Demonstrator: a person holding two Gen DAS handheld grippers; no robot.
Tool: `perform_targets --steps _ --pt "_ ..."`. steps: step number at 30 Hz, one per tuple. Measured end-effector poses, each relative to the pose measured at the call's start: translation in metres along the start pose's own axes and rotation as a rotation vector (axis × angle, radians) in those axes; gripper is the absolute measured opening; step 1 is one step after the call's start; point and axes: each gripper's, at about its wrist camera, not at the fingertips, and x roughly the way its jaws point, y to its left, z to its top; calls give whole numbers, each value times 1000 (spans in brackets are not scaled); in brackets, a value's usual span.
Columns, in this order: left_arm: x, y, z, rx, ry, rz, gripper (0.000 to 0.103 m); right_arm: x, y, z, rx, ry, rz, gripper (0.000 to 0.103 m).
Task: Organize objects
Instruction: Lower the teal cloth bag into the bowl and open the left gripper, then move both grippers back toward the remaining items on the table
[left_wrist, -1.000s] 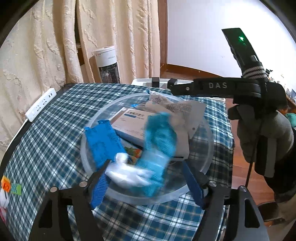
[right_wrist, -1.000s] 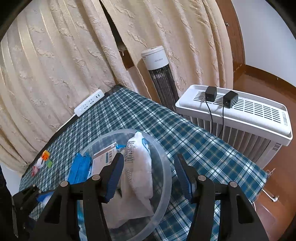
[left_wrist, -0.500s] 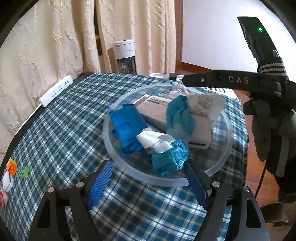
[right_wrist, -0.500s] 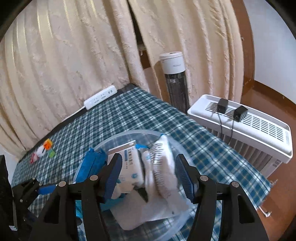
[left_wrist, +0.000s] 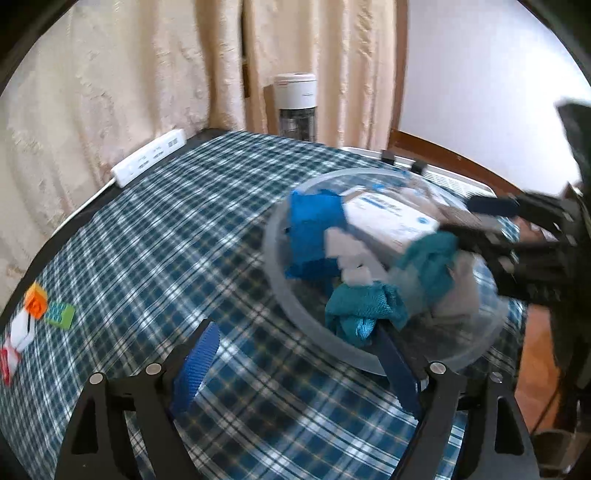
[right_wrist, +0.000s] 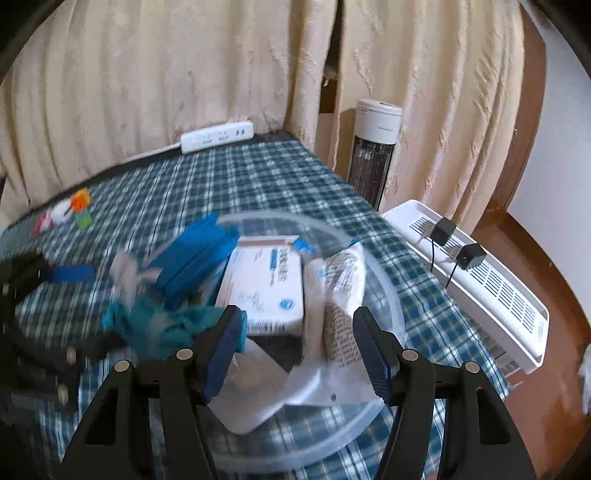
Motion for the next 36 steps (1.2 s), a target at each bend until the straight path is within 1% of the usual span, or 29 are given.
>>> perform_targets --steps 4,7,9,11,15,17,22,24,29,36 --pt "2 14 0 -60 4 25 89 -8 17 -7 -67 21 3 64" --pt "2 16 0 -69 -1 36 90 -12 26 -13 -98 29 -14 64" --pt "1 14 -1 -60 -6 42 90 -13 25 -12 -82 29 -25 64" --pt "-2 13 -3 -53 -9 31 90 -16 21 -9 -47 21 -30 64" --pt "-10 15 -7 -54 -24 17 92 -29 15 1 16 -36 -45 64" --pt "-16 19 -8 -67 -31 15 92 -34 15 7 47 -66 -37 64" --pt "-27 33 -12 -107 -49 24 95 -41 26 19 82 -114 8 66" --pt "-31 41 -16 -125 -52 35 96 -41 34 23 95 -123 45 67" --pt "-37 66 -29 -185 -46 72 96 -35 57 31 109 -121 137 67" --pt "-49 106 -52 -279 -35 136 96 -27 103 45 90 -117 263 67"
